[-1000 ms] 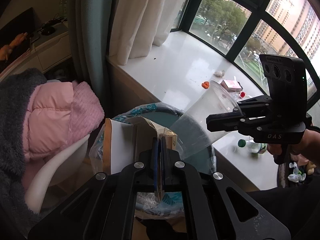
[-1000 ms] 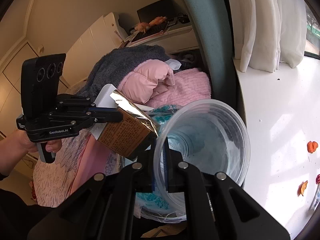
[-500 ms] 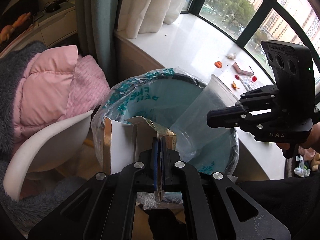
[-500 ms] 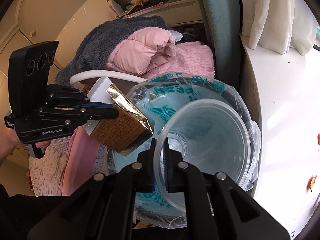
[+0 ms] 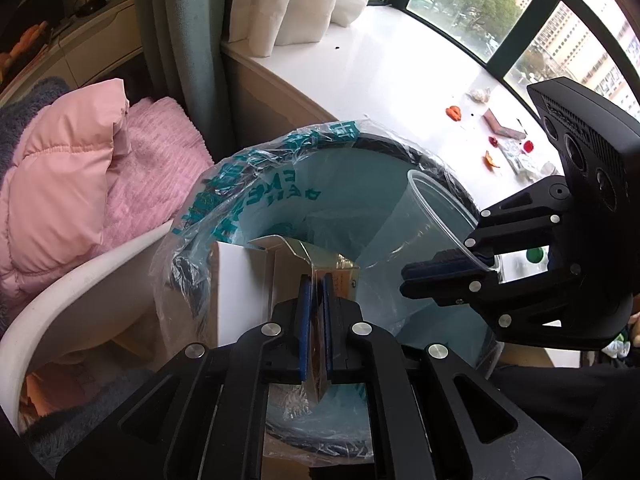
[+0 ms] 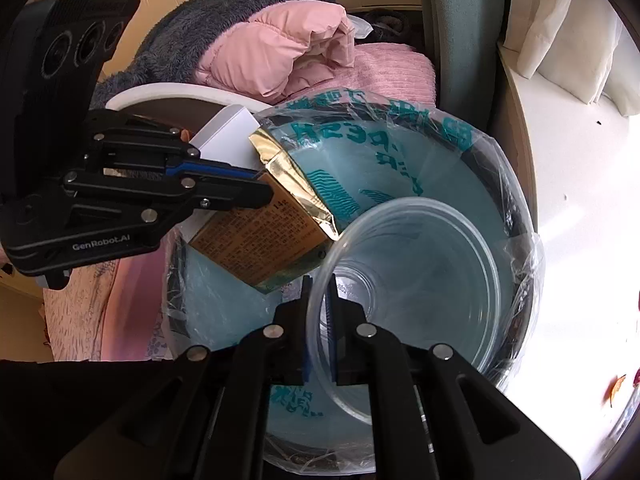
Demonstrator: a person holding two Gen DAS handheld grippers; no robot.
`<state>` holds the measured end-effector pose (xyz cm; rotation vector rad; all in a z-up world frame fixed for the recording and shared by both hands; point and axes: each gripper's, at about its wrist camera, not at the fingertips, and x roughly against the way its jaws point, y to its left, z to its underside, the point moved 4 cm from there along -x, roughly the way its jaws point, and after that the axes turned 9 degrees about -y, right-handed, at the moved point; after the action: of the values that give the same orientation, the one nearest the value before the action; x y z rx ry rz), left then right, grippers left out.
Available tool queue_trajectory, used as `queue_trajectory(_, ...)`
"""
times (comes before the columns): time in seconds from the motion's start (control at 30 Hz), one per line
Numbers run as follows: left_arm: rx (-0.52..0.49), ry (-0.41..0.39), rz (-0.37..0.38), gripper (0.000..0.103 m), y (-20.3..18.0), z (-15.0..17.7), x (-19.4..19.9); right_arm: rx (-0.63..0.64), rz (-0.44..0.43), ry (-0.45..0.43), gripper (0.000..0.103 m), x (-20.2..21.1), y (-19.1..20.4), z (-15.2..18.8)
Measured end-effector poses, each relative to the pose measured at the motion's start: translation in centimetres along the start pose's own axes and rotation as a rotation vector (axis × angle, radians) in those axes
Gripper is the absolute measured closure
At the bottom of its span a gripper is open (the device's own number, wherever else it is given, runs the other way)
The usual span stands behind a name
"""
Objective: Collect trash
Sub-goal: 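Carry the gold box and clear cup with both grippers over the bin, then open both grippers to drop the gold box and clear cup into the bin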
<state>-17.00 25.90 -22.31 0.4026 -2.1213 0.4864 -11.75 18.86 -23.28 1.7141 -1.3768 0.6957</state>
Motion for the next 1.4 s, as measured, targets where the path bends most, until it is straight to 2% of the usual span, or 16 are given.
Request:
queue_trajectory(0.03, 0.002, -0.007, -0.001, 0.100, 0.0, -0.1, 0.0, 0.009, 0.009, 0.000, 0.094, 0.1, -0.1, 0.0)
queue_trajectory(0.07, 0.004, -0.012, -0.003, 0.092, 0.0, -0.3, 0.1, 0.012, 0.013, -0.006, 0.089, 0.4, -0.1, 0.0)
queue_trajectory(0.1, 0.008, -0.018, 0.002, 0.078, 0.0, -0.5, 0.2, 0.015, 0.016, -0.014, 0.082, 0.7, -0.2, 0.0)
queue_trajectory(0.17, 0.006, -0.038, 0.000, 0.062, 0.0, -0.7, 0.6, 0.019, 0.017, -0.033, 0.031, 1.3, -0.4, 0.1)
queue_trajectory(0.23, 0.007, -0.052, 0.007, 0.053, 0.0, -1.0, 1.0, 0.030, 0.015, -0.062, 0.014, 2.3, -0.3, 0.2)
queue_trajectory(0.3, 0.009, -0.080, -0.002, 0.031, 0.0, -1.3, 1.6, 0.047, 0.022, -0.103, 0.014, 3.2, -0.2, 0.0)
queue_trajectory(0.33, 0.014, -0.092, 0.004, 0.028, -0.1, -1.4, 1.8, 0.051, 0.027, -0.119, 0.014, 3.7, -0.2, 0.0)
queue_trajectory(0.4, 0.011, -0.114, -0.004, 0.011, -0.2, -1.7, 2.3, 0.047, 0.042, -0.137, 0.014, 4.5, -0.3, 0.0)
queue_trajectory(0.47, -0.009, -0.136, -0.011, 0.008, -0.5, -1.9, 2.6, 0.035, 0.056, -0.153, 0.014, 5.2, -0.5, 0.0)
queue_trajectory(0.83, -0.094, -0.159, 0.040, 0.006, -4.1, -3.2, 3.1, -0.131, 0.155, -0.272, 0.014, 9.9, -3.6, 1.3)
queue_trajectory(1.4, -0.332, -0.170, 0.200, 0.006, -15.2, -7.7, 1.2, -0.367, 0.370, -0.391, 0.014, 19.0, -10.4, 9.1)
